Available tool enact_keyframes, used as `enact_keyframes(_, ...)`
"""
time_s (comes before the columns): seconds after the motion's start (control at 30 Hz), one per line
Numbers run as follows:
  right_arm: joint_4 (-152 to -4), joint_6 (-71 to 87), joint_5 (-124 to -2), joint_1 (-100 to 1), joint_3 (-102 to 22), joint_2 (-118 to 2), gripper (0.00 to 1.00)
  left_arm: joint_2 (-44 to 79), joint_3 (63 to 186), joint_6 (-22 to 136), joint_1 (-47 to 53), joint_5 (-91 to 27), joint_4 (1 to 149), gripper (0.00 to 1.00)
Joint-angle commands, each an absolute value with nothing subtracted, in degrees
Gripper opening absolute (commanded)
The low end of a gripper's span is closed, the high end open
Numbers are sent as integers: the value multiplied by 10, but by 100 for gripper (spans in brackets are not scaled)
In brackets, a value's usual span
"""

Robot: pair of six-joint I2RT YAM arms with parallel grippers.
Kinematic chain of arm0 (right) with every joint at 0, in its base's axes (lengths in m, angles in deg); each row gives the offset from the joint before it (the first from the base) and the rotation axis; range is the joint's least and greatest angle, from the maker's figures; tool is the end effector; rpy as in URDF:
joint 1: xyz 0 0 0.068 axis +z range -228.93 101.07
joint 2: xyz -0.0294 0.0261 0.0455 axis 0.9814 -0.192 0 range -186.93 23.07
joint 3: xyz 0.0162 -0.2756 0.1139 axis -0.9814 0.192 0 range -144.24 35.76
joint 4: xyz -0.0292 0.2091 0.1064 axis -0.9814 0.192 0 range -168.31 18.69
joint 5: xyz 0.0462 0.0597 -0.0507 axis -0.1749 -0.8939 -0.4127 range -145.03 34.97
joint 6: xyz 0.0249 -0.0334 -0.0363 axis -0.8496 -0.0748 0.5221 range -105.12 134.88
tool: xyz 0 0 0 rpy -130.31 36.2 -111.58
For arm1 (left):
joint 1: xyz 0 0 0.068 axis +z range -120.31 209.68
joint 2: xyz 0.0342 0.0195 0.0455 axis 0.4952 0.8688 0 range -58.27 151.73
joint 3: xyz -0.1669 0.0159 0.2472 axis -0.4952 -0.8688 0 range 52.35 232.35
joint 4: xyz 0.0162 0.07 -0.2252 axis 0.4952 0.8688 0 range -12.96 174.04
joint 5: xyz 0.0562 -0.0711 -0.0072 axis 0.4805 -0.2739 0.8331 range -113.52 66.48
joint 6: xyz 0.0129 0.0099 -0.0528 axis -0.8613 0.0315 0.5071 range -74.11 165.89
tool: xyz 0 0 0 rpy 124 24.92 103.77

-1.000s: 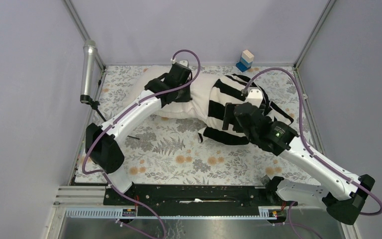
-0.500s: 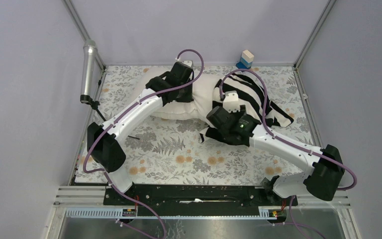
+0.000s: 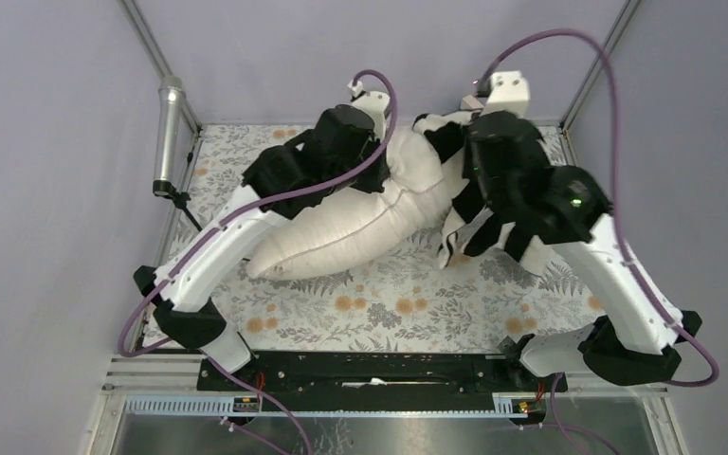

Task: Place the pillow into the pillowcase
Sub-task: Stuff the pillow into the pillowcase.

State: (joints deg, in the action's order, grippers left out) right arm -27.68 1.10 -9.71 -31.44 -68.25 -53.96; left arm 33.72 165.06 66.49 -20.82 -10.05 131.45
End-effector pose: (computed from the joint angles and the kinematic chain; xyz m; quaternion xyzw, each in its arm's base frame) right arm 0.1643 0.1396 0.5088 -0.0222 0.8003 -0.0201 0.5988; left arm 0.2006 -0.2297 0.4759 0.1724 0.8602 -0.1883 0.4414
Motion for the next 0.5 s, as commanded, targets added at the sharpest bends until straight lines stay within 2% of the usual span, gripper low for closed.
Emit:
enact_keyframes(0.0,-237,36,-248,-306,-837,-584,0,332,1805,697,-205,-119,1279,0)
enact_keyframes(0.13,-207,8,-358,-318,-905,-701,0,369,1809,738,-94,-225,1311,0)
enact_keyframes(0.17,-211,-3,-412,-342,-904,-725,0,380,1798,737,-60,-279,1311,0)
enact_keyframes(0.27,-266,-39,-542,-403,-846,-768,0,433,1778,706,-25,-311,1325,0)
enact_keyframes(0.3,-292,-46,-562,-418,-827,-779,3,450,1768,697,-18,-323,1323,0)
enact_keyframes(0.4,-290,-57,-560,-450,-832,-825,29,496,1727,692,-13,-322,1291,0)
enact_keyframes(0.47,-289,-61,-540,-455,-832,-831,58,524,1713,704,-2,-329,1274,0)
